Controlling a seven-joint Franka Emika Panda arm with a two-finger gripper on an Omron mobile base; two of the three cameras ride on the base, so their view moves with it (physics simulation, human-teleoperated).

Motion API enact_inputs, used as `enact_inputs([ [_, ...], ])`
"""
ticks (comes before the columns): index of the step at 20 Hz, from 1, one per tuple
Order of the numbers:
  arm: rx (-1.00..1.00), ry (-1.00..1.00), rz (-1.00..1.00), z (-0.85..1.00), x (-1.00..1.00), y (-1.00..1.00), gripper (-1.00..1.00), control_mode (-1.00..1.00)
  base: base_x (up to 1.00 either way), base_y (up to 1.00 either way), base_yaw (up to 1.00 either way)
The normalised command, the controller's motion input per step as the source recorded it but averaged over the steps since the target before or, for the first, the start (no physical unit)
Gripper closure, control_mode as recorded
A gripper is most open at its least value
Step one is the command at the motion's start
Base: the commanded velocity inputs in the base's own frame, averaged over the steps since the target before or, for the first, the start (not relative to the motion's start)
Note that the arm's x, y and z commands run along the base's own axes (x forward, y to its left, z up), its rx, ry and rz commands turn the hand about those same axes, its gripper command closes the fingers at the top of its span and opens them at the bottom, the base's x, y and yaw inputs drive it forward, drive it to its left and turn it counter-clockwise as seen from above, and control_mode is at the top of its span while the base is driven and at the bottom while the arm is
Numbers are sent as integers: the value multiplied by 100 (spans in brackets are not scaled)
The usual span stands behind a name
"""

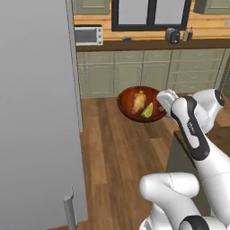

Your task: Pick the chicken drumstick and lemon wedge from their plates and place them in the bowl. Then put the bowl in the fridge.

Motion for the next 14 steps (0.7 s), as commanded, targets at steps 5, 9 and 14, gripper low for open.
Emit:
enact_inputs([
  [5,0,0,0,0,0,0,100,100,100,0,-21],
  [9,0,0,0,0,0,0,100,100,100,0,-16],
  [14,0,0,0,0,0,0,100,100,56,0,0],
])
